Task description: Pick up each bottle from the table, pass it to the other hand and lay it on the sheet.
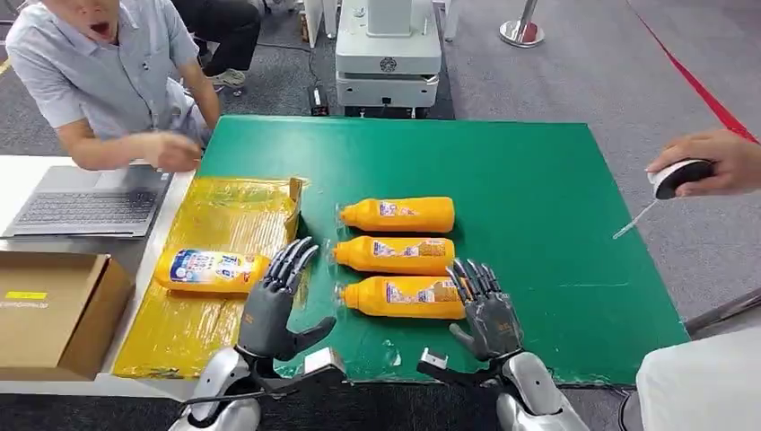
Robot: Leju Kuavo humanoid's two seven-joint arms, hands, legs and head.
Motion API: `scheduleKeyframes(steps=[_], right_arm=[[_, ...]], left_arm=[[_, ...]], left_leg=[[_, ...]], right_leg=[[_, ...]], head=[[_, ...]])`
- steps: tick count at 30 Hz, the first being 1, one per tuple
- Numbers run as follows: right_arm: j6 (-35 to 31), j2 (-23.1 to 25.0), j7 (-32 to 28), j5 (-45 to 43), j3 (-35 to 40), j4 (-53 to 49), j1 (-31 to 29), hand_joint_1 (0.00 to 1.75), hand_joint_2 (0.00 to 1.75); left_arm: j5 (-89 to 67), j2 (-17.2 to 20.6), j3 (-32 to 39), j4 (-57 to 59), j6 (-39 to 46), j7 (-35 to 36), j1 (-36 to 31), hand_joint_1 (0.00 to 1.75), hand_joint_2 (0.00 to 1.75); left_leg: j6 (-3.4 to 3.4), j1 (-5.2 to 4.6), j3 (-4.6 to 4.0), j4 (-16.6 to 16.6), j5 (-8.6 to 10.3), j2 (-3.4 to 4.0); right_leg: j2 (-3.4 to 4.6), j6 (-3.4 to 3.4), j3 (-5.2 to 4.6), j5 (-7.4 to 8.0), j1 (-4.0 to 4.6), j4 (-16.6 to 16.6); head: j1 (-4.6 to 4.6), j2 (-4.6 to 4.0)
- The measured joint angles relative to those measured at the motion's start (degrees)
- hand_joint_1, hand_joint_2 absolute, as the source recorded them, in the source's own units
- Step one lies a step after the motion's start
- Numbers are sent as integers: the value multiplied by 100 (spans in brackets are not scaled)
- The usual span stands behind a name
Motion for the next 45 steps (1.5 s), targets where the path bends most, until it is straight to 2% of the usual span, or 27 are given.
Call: scheduleKeyframes(steps=[4, 9, 13, 19, 33, 45], right_arm=[[155, 41, -4, -148, -17, 508, -224, 0, 175], [400, 275, -214, -533, -151, 1625, -988, 0, 175], [673, 448, -186, -719, -236, 2211, -1337, 0, 175], [940, 735, -35, -782, -271, 2678, -1696, 0, 175], [1134, 837, -197, -953, -267, 2793, -1668, 0, 175], [1478, 811, -70, -986, -262, 2857, -1574, 0, 175]], left_arm=[[282, -59, -105, 57, -39, -218, -45, 0, 175], [500, -168, -476, 133, -103, -396, -338, 0, 175], [651, -179, -588, 277, -175, -417, -497, 0, 175], [828, -271, -785, 527, -243, -501, -724, 0, 175], [857, -240, -874, 588, -251, -516, -743, 0, 175], [874, -225, -914, 686, -302, -516, -800, 0, 175]], left_leg=[[0, 0, 0, 0, 0, 0], [0, 0, 0, 0, 0, 0], [0, 0, 0, 0, 0, 0], [0, 0, 0, 0, 0, 0], [0, 0, 0, 0, 0, 0], [0, 0, 0, 0, 0, 0]], right_leg=[[0, 0, 0, 0, 0, 0], [0, 0, 0, 0, 0, 0], [0, 0, 0, 0, 0, 0], [0, 0, 0, 0, 0, 0], [0, 0, 0, 0, 0, 0], [0, 0, 0, 0, 0, 0]], head=[[9, 0], [-11, 0], [-4, 0], [-4, 0], [4, 0], [-4, 0]])
